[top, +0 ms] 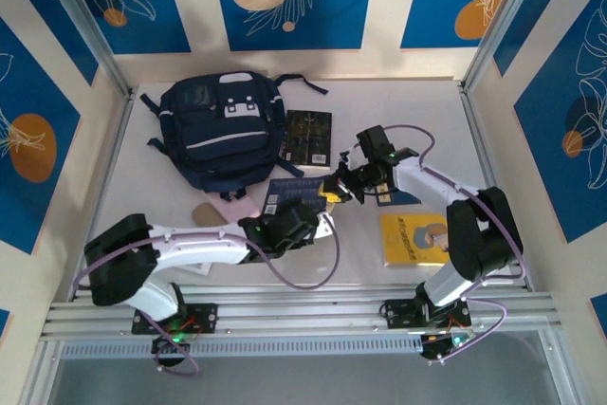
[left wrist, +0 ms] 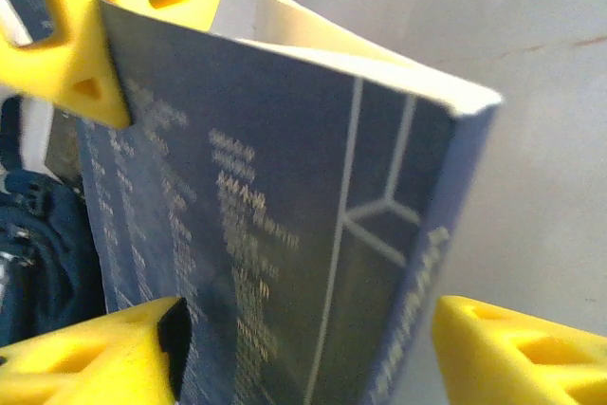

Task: Pack the student bag

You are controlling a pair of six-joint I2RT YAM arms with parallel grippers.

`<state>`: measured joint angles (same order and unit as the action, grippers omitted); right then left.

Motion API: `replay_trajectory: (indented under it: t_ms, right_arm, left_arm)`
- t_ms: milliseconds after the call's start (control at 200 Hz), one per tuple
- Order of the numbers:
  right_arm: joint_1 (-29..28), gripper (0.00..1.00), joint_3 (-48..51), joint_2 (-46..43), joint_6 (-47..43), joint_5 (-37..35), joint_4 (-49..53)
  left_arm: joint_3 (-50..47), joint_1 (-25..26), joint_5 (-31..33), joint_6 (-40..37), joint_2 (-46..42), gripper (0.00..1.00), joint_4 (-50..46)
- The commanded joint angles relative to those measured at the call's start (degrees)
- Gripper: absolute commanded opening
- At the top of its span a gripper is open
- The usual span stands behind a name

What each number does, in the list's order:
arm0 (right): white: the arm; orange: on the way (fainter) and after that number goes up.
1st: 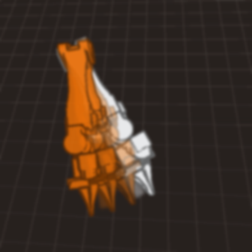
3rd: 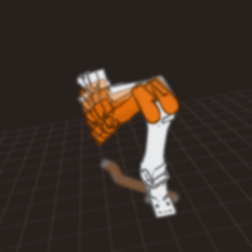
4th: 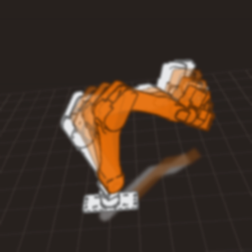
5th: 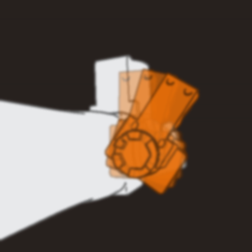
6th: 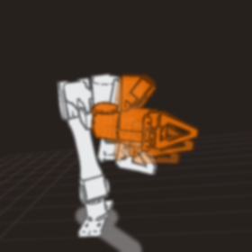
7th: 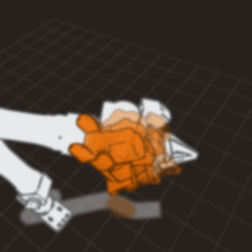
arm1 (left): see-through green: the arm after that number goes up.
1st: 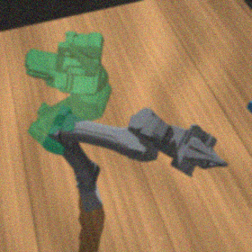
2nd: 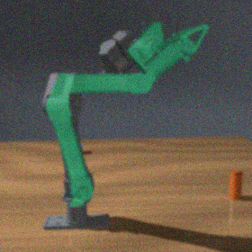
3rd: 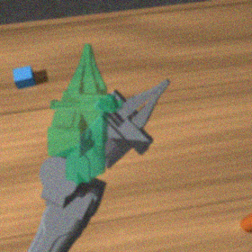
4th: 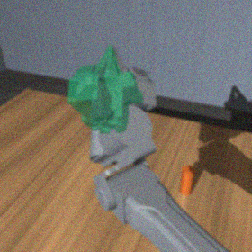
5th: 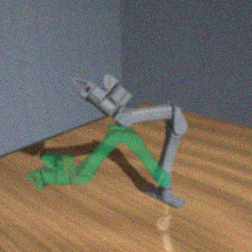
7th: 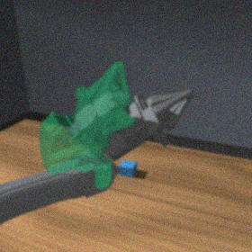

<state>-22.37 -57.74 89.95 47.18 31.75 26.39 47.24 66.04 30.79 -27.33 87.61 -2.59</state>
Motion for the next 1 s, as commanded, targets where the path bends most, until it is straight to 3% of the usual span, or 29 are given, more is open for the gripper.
replay_trajectory:
  t_ms: [0,170,250,345,440,515,665,755,835,915,995]
  right_arm:
    - [0.1,0.02,1.1,-2.3,2.0,4.2,-1.2]
    - [0.4,0.03,1.4,-3.9,2.0,3.2,0.0]
    - [1.1,0.1,1.0,-5.6,1.6,1.0,1.8]
    - [3.2,0.42,-0.4,-9.2,0.9,-4.4,5.7]
    - [5.1,0.66,-1.9,-15.6,-0.7,-12.8,9.7]
    - [5.9,0.73,-2.2,-21.1,-1.6,-17.7,10.3]
    - [6.3,0.72,-0.2,-30.4,-3.6,-22.7,6.1]
    - [6.4,0.71,2.5,-32.7,-3.9,-20.1,1.8]
    - [6.1,0.71,6.9,-34.4,-2.0,-16.0,-4.3]
    - [5.8,0.72,11.2,-36.2,2.5,-12.5,-10.1]
    - [5.4,0.77,13.2,-36.5,6.7,-8.1,-13.9]
  left_arm:
    - [1.0,0.4,6.6,-3.2,1.8,0.45,5.9]
    - [3.0,0.3,7.5,-5.7,1.2,0.0,4.2]
    - [3.6,0.3,7.1,-6.1,-0.6,0.0,2.6]
    - [4.3,-0.1,5.8,-5.3,-4.3,0.0,-0.1]
    - [5.3,-2.1,1.6,-1.1,-9.2,0.0,-4.1]
    - [6.7,-4.5,-2.2,5.1,-12.9,0.0,-7.3]
    - [11.4,-11.0,-14.8,25.1,-17.0,0.0,-13.6]
    - [15.1,-14.7,-22.8,35.9,-16.7,0.0,-16.2]
    - [17.6,-17.0,-25.6,48.0,-16.5,0.0,-16.5]
    - [19.0,-18.9,-31.3,56.3,-16.3,0.0,-13.1]
    - [16.9,-19.1,-31.4,63.5,-18.0,0.0,-4.8]
